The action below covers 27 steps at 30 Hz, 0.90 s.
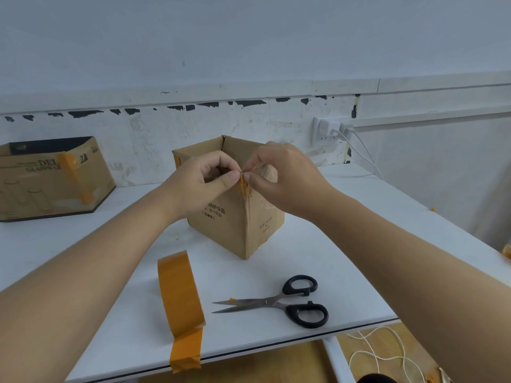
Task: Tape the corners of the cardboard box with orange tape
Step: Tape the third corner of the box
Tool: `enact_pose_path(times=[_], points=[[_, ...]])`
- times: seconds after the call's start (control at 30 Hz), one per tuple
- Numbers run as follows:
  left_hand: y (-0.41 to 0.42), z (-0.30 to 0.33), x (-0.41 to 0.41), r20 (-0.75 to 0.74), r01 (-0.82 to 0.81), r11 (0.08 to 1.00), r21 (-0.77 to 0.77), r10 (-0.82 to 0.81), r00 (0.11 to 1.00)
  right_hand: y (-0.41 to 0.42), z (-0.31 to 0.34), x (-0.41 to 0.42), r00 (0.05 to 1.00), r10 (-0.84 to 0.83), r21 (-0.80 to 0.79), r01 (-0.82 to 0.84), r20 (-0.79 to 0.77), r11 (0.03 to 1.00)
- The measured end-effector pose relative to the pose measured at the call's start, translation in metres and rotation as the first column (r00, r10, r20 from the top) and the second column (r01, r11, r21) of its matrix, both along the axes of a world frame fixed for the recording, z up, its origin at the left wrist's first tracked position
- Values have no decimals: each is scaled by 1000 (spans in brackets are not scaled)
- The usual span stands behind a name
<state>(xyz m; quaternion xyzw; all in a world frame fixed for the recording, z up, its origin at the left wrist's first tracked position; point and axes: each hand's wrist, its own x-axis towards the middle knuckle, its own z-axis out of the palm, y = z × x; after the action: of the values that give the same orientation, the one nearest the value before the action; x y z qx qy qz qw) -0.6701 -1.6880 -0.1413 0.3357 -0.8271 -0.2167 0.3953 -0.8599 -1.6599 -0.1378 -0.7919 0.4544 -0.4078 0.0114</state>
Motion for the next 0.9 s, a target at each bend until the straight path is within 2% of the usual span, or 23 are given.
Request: enact_pose_path(times=[0.1, 0.3, 0.9], points=[[-1, -5, 3, 25, -4, 1000, 21, 4, 1000, 1, -3, -1, 1000, 2, -20, -3, -10, 1000], [2, -10, 4, 57, -33, 997, -67, 37, 998, 4, -13, -1, 994, -13, -65, 6, -104, 998], [-2, -10, 2, 95, -64, 994, -90, 73, 993, 6, -9, 4, 995, -46, -77, 39, -91, 996]])
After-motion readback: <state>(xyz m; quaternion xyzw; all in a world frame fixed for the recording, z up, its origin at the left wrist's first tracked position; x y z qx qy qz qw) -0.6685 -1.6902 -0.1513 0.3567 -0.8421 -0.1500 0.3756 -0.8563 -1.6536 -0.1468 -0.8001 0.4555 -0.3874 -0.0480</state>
